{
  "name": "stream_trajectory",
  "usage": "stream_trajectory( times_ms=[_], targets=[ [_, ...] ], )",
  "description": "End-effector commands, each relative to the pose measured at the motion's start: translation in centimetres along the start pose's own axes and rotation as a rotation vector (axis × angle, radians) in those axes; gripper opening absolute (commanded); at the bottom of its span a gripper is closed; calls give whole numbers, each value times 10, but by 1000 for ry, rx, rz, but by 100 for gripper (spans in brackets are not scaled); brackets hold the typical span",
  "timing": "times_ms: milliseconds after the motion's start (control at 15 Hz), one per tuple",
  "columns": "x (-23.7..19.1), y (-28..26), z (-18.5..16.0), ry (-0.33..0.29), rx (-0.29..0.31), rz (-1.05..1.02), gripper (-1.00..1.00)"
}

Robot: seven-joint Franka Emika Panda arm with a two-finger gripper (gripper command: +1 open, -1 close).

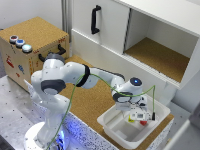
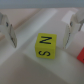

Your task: Pick up the yellow block

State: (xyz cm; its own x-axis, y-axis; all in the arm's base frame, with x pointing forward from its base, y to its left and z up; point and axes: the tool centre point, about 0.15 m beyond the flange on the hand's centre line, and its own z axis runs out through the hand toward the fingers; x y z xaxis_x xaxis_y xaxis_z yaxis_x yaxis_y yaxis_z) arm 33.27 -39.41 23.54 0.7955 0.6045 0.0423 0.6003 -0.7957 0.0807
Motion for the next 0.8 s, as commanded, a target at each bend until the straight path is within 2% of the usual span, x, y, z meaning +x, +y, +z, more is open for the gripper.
stream_trajectory(
  times_ms=[0, 67, 467, 733],
  targets=[
    [2, 44, 45, 59, 144, 1, 100],
    [-1, 44, 47, 65, 148, 25, -100],
    [-6, 42, 39, 52, 131, 32, -100],
    [-3, 38, 12, 103, 97, 48, -100]
  ],
)
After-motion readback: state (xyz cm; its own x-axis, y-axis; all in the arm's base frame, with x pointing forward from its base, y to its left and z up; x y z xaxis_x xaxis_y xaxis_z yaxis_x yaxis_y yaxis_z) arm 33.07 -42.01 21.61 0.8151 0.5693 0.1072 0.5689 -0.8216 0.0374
